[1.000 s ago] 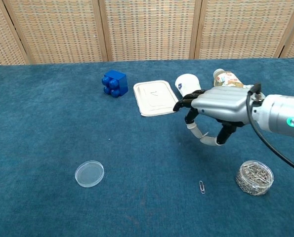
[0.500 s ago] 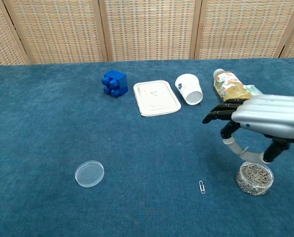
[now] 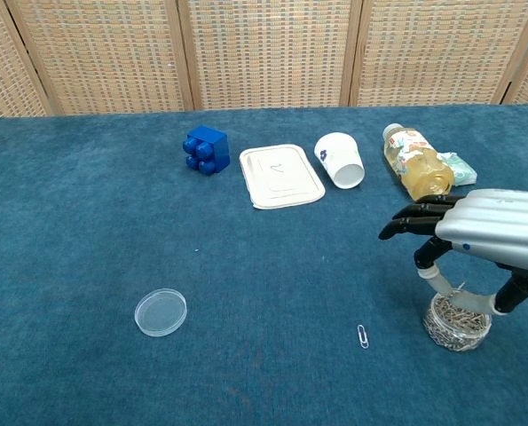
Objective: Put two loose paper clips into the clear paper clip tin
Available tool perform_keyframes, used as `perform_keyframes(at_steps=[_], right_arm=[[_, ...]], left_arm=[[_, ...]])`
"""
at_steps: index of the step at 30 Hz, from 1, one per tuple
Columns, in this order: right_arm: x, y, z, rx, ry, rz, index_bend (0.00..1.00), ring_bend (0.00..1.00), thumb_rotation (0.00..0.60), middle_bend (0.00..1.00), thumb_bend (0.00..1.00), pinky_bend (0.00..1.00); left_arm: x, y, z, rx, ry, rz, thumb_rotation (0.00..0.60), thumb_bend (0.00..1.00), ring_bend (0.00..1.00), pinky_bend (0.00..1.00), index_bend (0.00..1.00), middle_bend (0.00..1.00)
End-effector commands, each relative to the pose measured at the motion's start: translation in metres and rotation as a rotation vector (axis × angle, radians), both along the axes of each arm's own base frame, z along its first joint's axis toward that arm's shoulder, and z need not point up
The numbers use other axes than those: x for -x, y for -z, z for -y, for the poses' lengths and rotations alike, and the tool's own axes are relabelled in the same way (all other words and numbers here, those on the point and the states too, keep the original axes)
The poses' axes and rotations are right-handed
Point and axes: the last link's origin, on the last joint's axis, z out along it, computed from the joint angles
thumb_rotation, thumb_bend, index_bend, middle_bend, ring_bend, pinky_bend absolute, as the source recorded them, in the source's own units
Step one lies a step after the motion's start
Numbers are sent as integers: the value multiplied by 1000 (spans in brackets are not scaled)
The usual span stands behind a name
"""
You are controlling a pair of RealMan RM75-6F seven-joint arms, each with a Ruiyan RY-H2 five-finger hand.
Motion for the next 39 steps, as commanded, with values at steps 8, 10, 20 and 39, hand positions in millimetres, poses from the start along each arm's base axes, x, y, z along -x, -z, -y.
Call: perform_keyframes(at_steps=[8,10,20,39], right_arm=[[1,8,-3,-9,-6,-11,642,0,600,88,440,0],[3,8,-4,-11,-1,-15,642,0,600,88,440,0],[6,7,-8,-25,10,-10,438,0,600,88,186,0],[-3,-47,-11,156,-31,127,425,0,600,89,181,0]], left_arm=[[1,-1,0,-3,-2,3,600,0,0,0,0,0],[1,-1,0,-3,-2,3,600,0,0,0,0,0],[0,-1,0,-1,2,2,600,0,0,0,0,0],[0,-2,2,-3,9,9,600,0,0,0,0,0]])
